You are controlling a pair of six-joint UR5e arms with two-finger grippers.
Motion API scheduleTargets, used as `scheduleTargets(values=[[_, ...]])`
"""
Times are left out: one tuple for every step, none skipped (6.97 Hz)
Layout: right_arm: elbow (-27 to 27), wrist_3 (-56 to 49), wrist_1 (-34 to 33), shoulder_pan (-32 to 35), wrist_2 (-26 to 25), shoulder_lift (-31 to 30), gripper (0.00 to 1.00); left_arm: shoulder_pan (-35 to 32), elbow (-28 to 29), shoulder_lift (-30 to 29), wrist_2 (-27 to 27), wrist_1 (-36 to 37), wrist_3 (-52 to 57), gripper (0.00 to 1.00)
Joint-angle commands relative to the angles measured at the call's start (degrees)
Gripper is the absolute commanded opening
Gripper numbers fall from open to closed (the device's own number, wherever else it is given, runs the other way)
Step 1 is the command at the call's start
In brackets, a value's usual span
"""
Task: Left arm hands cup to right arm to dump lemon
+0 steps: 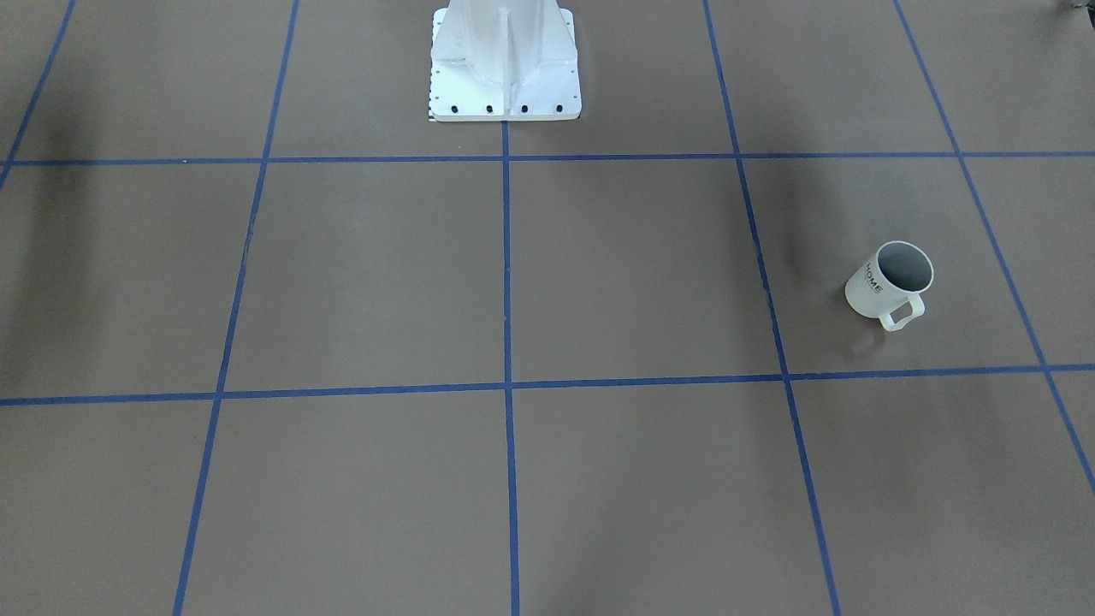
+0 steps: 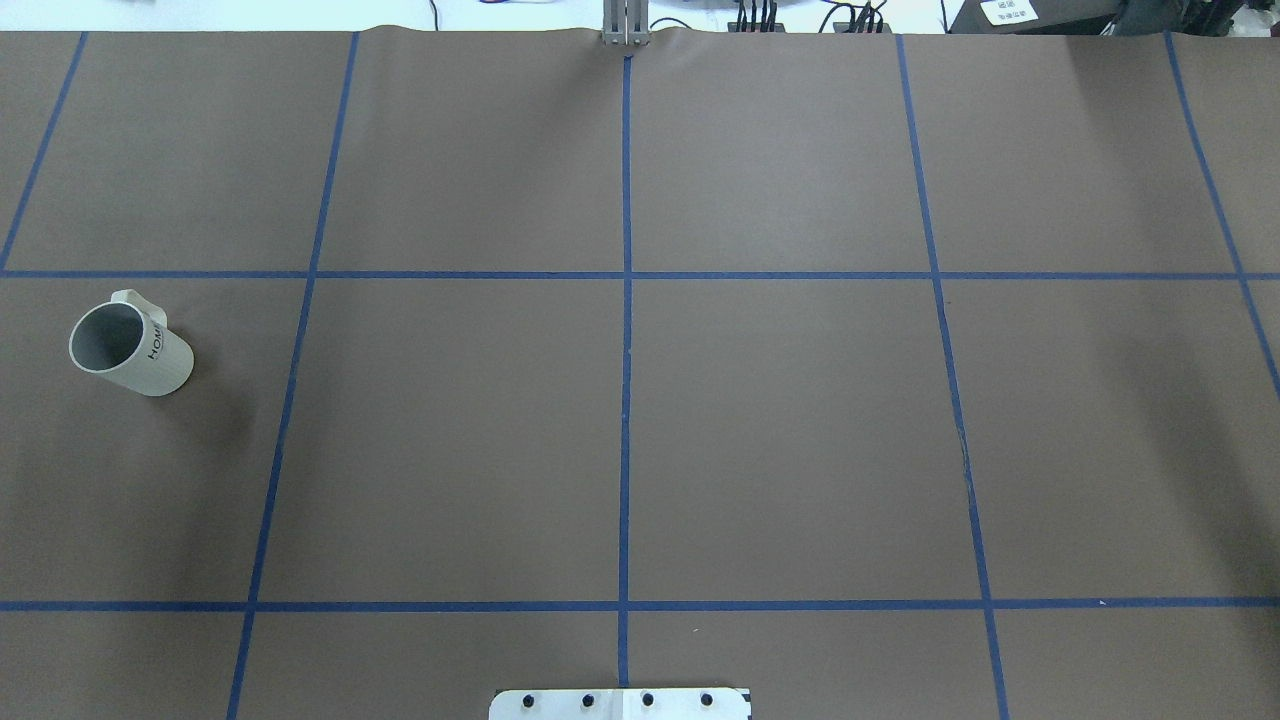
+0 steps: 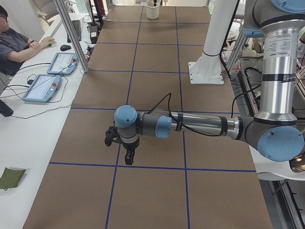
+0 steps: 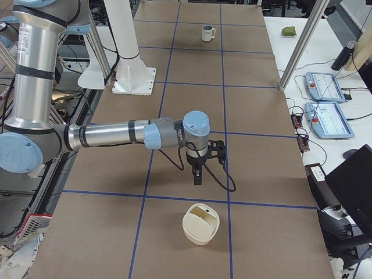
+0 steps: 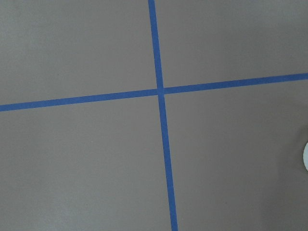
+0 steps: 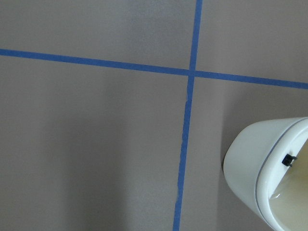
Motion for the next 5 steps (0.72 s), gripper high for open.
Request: scheduleTargets(values=[[-0.01,0.01,-0.05,-0.12,0.00,0.00,1.00,0.00,-0.17,0.44,0.00,-0.70,0.26,1.00],[-0.01,0.10,0.04,-0.47,-0.09,0.09,1.00,0.00,-0.26,0.53,0.00,-1.66,0.53,1.00],[0.08,0.28,0.73,-1.17,-0.09,0.09,1.00,0.00,-1.39,0.09,0.18,-1.76,0.53,1.00],[0.43,2.02,4.66,-2.31,0.09,0.17,1.00,-0.09,-2.45,0.35,0.61,-2.37,1.66,1.00],[0.43,4.91,11.39,-5.71,-0.52,1.39,1.00,0.35,-2.90,-0.69,0.27,-6.29,3.93,1.00]])
